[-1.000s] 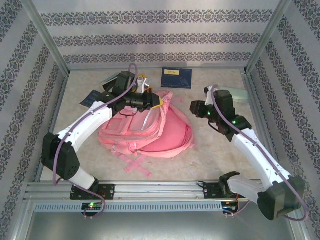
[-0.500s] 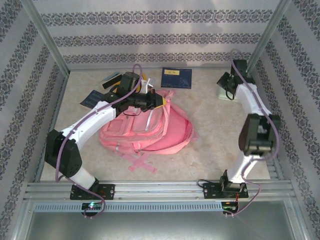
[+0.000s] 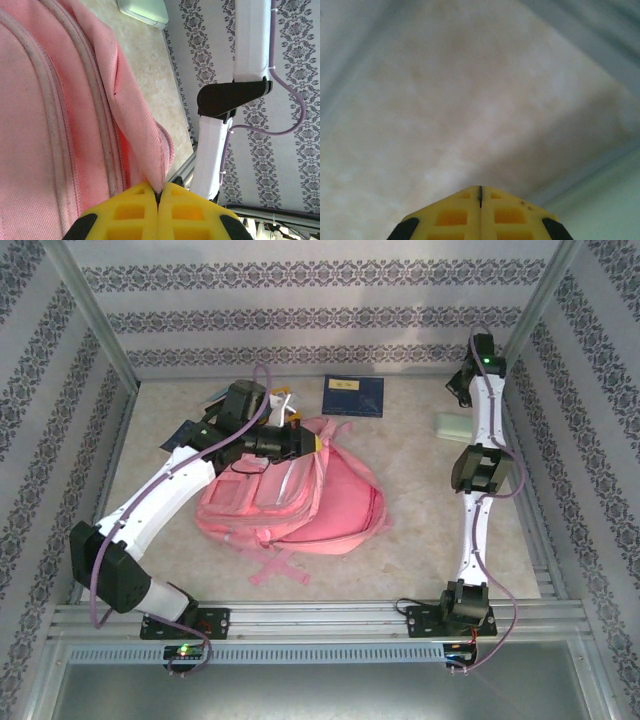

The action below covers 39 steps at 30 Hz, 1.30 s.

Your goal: Pack books, pencil case, and school supplies into a backpack

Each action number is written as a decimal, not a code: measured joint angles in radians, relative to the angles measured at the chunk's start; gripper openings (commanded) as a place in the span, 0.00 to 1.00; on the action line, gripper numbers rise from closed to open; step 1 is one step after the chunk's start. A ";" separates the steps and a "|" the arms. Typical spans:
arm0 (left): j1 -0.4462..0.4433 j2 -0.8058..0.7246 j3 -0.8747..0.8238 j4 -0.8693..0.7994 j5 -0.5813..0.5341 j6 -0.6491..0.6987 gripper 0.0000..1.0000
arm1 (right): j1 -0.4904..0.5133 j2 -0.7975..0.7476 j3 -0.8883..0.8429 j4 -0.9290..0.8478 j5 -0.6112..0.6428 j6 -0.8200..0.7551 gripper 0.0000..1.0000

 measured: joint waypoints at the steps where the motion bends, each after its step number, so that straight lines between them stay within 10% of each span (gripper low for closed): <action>1: 0.000 -0.003 0.000 -0.007 -0.001 0.002 0.00 | -0.006 0.001 -0.016 -0.023 -0.006 0.003 0.00; 23: 0.000 -0.037 -0.021 -0.003 -0.004 -0.001 0.00 | 0.063 0.055 0.137 -0.407 0.050 -0.048 0.00; 39: 0.000 -0.164 -0.065 -0.010 -0.041 0.005 0.00 | 0.301 -0.287 -0.391 -0.406 0.196 -0.003 0.05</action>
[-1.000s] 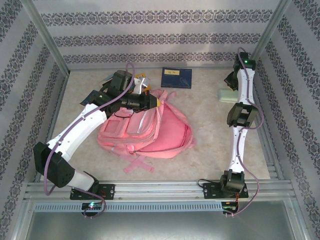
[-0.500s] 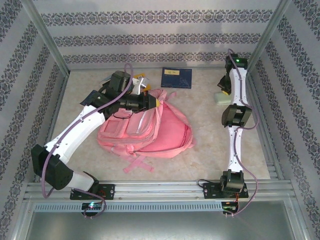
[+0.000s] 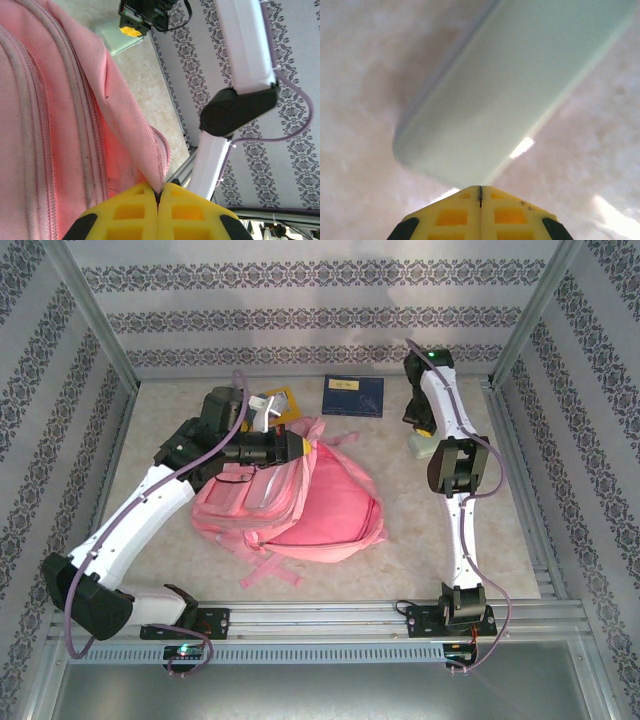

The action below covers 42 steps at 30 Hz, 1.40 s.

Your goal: Pack books, pencil case, and school supplies into a backpack

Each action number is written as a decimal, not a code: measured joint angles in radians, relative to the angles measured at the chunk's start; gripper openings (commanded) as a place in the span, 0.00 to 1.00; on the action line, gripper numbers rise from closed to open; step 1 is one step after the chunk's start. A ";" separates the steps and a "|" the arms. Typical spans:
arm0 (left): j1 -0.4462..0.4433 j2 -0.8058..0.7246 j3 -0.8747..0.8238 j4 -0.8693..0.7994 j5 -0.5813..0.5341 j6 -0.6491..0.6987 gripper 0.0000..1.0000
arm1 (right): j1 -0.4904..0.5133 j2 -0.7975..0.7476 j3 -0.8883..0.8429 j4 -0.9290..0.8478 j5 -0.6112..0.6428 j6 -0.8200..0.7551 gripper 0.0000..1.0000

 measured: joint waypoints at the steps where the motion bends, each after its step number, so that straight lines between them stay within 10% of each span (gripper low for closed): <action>1: 0.000 -0.007 0.000 -0.007 -0.002 0.003 0.00 | 0.023 -0.074 -0.110 0.013 0.031 -0.004 0.05; 6: 0.000 -0.029 -0.025 -0.008 -0.004 0.006 0.00 | 0.079 -0.475 -0.686 0.075 0.072 0.003 0.17; 10: 0.000 -0.034 -0.039 -0.008 -0.004 0.006 0.00 | -0.005 -0.730 -1.052 0.247 0.005 -0.006 0.49; 23: 0.000 -0.053 -0.097 0.031 -0.007 -0.021 0.00 | -0.234 -0.790 -1.347 0.993 -0.330 0.039 0.97; 42: 0.000 -0.031 -0.071 0.022 -0.023 -0.032 0.00 | -0.293 -0.432 -1.030 1.062 -0.392 0.150 0.80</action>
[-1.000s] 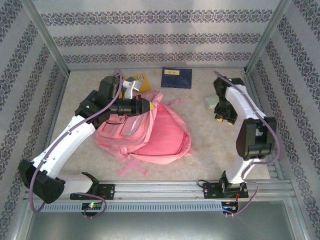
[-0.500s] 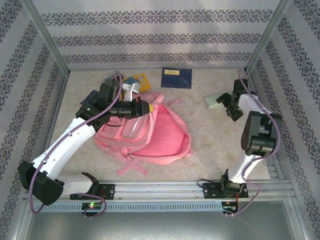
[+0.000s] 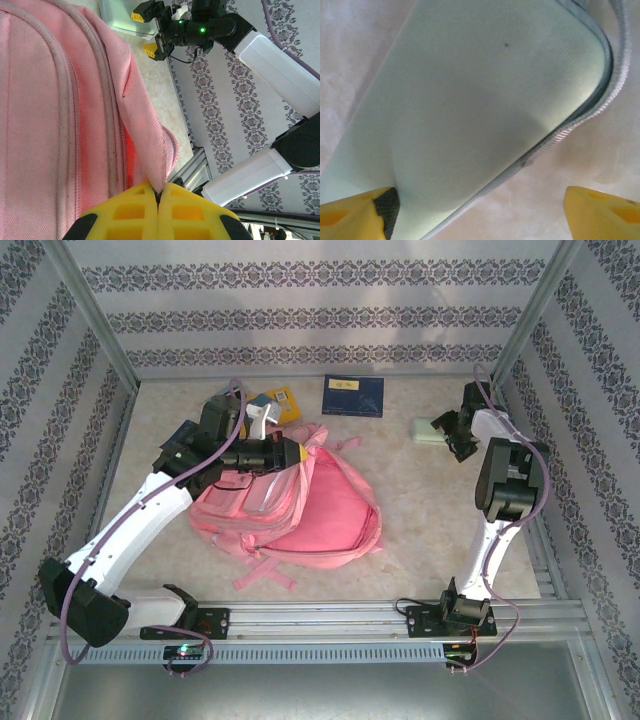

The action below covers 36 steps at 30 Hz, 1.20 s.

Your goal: Pack books, pencil case, and school supplies into a backpack

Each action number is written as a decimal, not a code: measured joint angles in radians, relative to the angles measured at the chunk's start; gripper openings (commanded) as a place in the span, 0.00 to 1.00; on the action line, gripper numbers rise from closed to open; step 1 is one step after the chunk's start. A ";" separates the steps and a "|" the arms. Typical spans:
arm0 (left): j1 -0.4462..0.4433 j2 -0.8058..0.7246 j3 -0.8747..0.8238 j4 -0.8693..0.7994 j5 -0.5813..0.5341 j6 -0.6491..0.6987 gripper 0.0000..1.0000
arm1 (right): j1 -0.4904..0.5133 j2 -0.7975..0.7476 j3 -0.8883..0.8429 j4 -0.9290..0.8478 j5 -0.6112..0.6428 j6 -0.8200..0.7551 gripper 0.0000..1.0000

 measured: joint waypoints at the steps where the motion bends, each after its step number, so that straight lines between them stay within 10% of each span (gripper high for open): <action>1: 0.000 0.002 0.001 0.000 -0.001 0.000 0.00 | 0.000 0.006 0.012 -0.016 0.000 0.002 0.79; 21: 0.000 0.010 0.001 0.001 0.011 0.031 0.00 | -0.006 -0.267 -0.309 -0.330 0.054 -0.177 0.74; 36: 0.000 0.024 0.003 -0.003 0.019 0.055 0.00 | -0.059 -0.240 -0.113 -0.186 -0.063 -0.013 0.69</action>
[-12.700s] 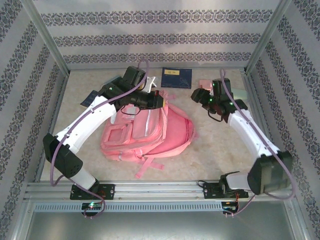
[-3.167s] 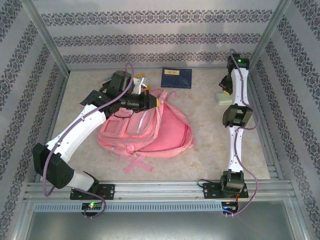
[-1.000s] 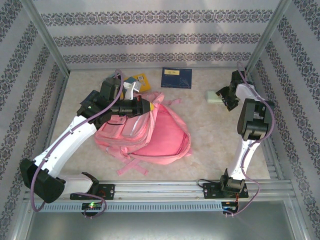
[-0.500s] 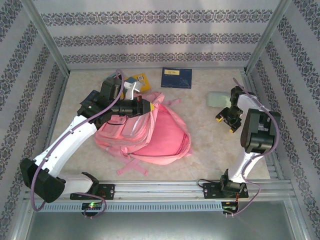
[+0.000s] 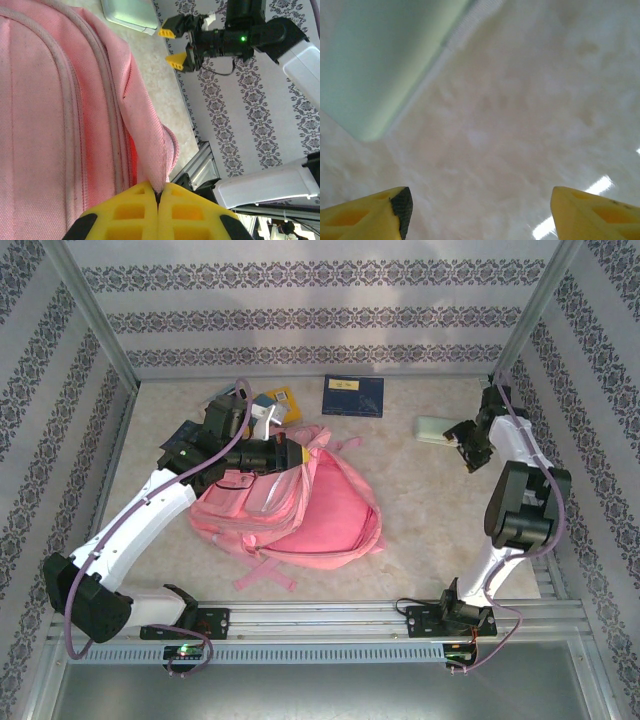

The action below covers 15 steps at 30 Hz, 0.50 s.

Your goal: Pack books, pencil case, and school supplies into a backpack

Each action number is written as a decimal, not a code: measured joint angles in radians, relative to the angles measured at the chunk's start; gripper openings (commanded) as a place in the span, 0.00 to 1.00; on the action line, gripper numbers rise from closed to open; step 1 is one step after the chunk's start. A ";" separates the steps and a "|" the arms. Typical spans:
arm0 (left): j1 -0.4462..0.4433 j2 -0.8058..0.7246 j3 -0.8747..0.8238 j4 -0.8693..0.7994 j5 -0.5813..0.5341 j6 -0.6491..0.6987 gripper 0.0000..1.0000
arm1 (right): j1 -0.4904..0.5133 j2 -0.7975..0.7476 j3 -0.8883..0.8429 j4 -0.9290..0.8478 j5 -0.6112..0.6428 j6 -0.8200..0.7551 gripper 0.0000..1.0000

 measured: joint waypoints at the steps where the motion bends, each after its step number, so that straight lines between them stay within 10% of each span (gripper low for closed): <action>1: 0.000 0.000 0.000 -0.001 0.000 0.000 0.00 | -0.006 0.025 0.024 0.019 -0.009 0.006 0.68; 15: 0.000 0.045 0.037 -0.035 -0.003 0.007 0.00 | -0.051 0.328 0.433 0.061 -0.068 -0.075 0.51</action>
